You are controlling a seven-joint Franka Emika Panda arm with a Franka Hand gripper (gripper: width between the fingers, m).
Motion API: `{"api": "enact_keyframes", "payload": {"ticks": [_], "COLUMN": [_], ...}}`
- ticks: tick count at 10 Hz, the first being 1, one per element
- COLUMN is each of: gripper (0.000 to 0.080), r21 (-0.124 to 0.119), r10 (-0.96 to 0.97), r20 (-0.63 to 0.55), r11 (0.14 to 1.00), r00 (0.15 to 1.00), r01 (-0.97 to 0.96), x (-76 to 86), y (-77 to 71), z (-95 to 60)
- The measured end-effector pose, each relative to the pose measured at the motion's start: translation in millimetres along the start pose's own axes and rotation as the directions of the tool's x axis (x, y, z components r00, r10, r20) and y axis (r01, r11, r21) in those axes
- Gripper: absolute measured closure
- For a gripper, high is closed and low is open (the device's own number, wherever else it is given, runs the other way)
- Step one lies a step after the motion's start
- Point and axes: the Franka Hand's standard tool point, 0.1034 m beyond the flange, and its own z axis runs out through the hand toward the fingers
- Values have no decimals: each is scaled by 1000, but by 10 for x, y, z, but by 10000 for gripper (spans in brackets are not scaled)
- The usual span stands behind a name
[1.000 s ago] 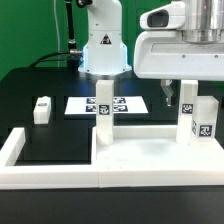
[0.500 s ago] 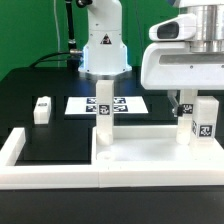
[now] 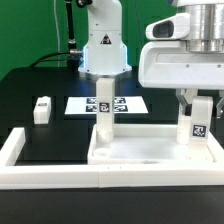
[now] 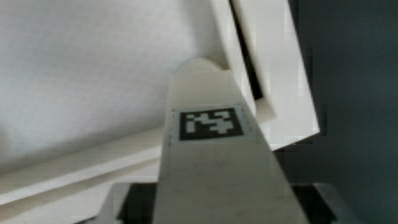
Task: Assemble desk
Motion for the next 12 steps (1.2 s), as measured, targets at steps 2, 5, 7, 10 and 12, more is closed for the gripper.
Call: {"api": "enact_keyframes", "payload": {"ticks": [2,5,7,10,12], "gripper": [501,501,500,288,183], "r21": [-17,-37,-37,-19,8], "r10": [103,139,140,145,141], "r20": [-4,-17,-17,14,40], "r11": [995,990,989,989,990], "r00": [995,990,990,989,989], "r01": [-103,-139,-140,-145,-142], "x": [23,57,60,196,329], "y": [62,136,142,245,407], "z": [-2,-2,-1,-368,-757]}}
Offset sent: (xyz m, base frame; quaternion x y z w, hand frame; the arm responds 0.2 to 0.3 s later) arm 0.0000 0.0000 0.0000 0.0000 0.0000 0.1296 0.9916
